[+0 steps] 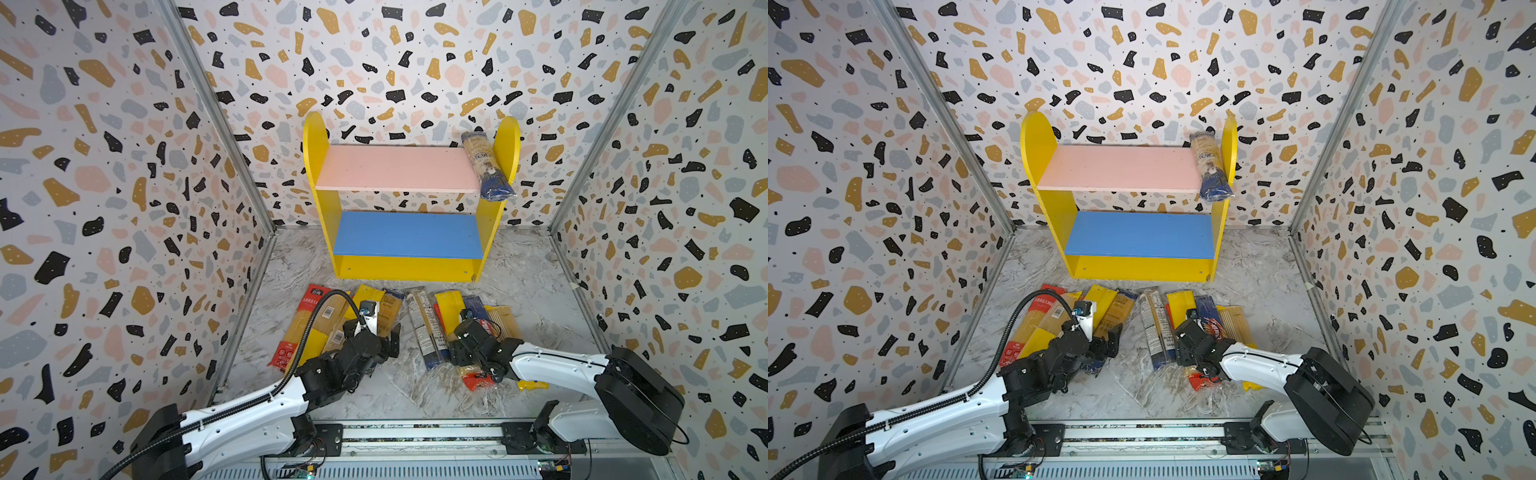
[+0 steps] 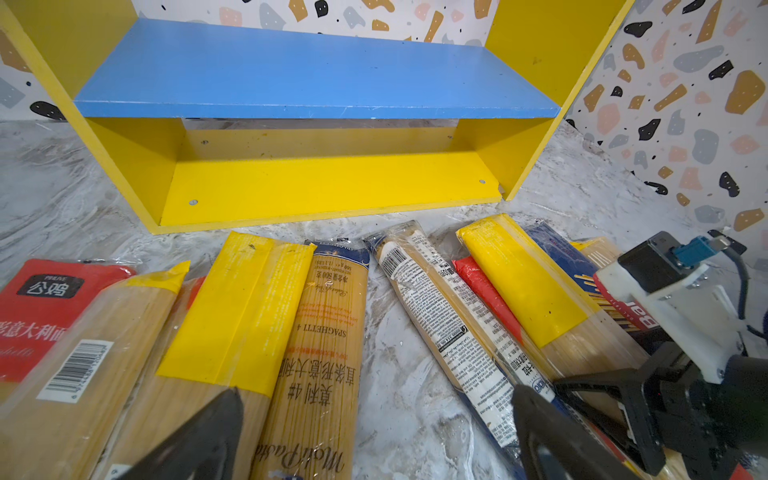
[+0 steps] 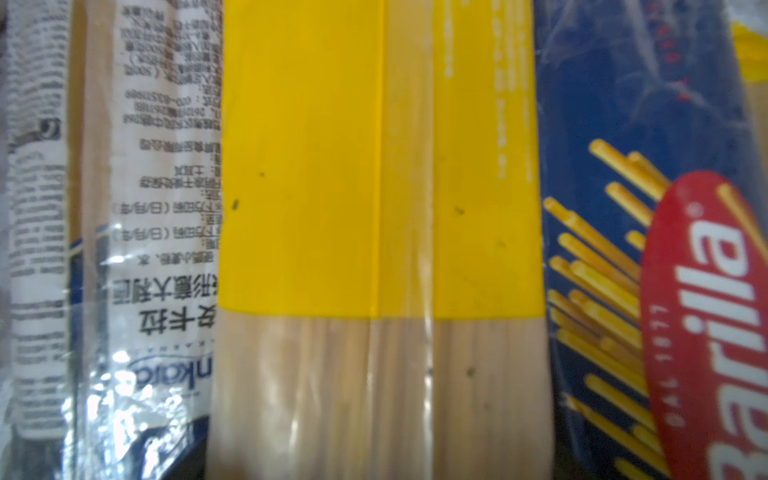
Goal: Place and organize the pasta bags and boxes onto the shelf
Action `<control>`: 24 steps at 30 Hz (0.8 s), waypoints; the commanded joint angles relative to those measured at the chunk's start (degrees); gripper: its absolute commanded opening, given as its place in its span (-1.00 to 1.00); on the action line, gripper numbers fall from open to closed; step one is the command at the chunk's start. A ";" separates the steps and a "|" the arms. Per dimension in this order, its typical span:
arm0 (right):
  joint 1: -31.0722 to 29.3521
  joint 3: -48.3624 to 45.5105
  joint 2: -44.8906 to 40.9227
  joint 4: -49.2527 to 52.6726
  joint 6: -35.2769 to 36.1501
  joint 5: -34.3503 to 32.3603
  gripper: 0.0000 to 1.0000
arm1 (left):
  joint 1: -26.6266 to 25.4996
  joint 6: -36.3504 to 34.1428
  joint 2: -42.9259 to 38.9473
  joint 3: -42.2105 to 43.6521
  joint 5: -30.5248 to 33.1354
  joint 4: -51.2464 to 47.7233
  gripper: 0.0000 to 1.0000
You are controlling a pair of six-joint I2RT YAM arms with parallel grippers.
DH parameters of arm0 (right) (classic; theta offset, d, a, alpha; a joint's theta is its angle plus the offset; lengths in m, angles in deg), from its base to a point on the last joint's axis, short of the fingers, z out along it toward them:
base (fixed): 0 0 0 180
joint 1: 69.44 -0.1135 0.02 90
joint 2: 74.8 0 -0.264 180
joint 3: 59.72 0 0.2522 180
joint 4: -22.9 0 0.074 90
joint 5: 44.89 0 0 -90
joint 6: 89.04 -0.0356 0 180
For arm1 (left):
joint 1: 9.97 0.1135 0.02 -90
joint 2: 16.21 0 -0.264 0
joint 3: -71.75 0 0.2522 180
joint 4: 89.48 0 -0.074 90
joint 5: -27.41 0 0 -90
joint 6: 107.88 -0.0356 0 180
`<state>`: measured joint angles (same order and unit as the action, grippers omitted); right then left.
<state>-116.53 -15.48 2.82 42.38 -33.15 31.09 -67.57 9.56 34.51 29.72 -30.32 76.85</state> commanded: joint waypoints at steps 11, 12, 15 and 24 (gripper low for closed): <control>0.16 0.19 -2.96 0.50 -0.36 9.03 -0.15 | -0.32 -0.28 -2.19 0.42 1.83 -0.66 0.99; 0.16 0.33 -3.67 0.87 -0.30 9.17 -0.15 | -0.34 -0.17 -2.25 0.46 1.83 -0.71 0.99; 0.26 0.74 -5.49 2.04 -0.08 9.47 -0.16 | -0.38 0.07 -2.55 0.33 1.92 -0.98 0.99; 0.57 0.50 -12.84 4.96 0.44 9.61 -0.20 | -0.33 0.16 -3.20 -0.76 2.55 -2.47 0.99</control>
<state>-115.67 -15.77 -6.40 48.10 -33.43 39.99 -67.57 9.78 31.93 29.92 -29.01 74.23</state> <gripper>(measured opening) 0.496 0.995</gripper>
